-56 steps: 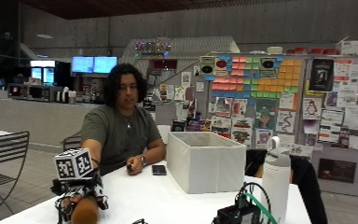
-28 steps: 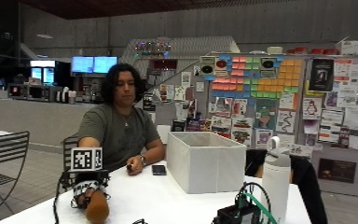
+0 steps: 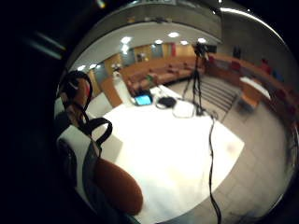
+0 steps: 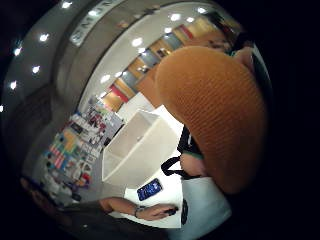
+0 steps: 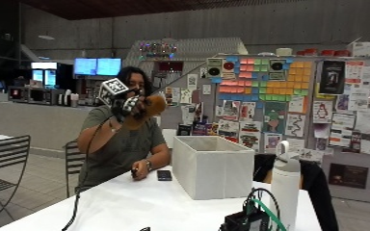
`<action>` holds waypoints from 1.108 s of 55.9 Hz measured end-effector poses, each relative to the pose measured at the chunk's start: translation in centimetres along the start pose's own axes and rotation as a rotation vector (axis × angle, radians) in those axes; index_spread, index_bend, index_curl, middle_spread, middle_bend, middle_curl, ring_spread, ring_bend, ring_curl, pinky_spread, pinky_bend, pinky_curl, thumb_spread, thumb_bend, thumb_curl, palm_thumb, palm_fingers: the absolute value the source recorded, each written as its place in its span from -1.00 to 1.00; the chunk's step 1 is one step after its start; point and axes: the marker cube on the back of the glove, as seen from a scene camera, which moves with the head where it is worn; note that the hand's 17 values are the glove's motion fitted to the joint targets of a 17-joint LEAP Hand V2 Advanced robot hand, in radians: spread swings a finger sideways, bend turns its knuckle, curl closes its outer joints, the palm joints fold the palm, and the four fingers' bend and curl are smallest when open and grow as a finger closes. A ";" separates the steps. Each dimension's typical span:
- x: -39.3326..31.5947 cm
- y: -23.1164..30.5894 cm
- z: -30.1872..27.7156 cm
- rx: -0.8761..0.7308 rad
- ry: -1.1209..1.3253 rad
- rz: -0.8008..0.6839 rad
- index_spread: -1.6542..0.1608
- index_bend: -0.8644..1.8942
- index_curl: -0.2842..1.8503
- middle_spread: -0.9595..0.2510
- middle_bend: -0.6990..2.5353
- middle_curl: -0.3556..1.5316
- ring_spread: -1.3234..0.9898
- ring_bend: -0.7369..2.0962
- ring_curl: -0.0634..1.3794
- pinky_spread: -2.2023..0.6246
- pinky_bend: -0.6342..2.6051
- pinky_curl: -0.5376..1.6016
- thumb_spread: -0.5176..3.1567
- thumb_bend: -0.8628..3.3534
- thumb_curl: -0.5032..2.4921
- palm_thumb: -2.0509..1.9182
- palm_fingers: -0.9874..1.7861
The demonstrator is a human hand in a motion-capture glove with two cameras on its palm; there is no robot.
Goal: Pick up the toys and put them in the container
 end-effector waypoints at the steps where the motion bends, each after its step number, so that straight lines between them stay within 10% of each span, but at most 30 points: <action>1: -1.0 -0.6 -0.3 0.038 -0.006 -0.047 0.52 -0.27 -0.73 0.01 0.05 0.19 -0.14 0.59 -0.10 0.27 0.18 -0.03 0.00 -0.54 -0.35 0.26 0.49; 20: -16.5 -13.2 7.9 -0.028 -0.240 -0.261 0.51 -0.27 -0.72 0.04 0.06 0.20 -0.13 0.59 -0.12 0.27 0.14 -0.02 -0.10 -0.58 -0.29 0.28 0.50; 47: -21.0 -12.9 21.8 -0.470 -0.270 -0.213 0.49 -0.29 -0.74 0.00 -0.03 0.16 -0.14 0.49 -0.21 0.26 0.07 -0.07 -0.04 -0.60 -0.32 0.23 0.46; 62: -20.5 -10.7 21.2 -0.678 -0.353 -0.194 0.47 -0.14 -0.61 0.24 -0.27 -0.01 -0.04 0.08 -0.45 0.47 -0.03 -0.13 -0.16 -0.64 -0.42 -0.02 -0.31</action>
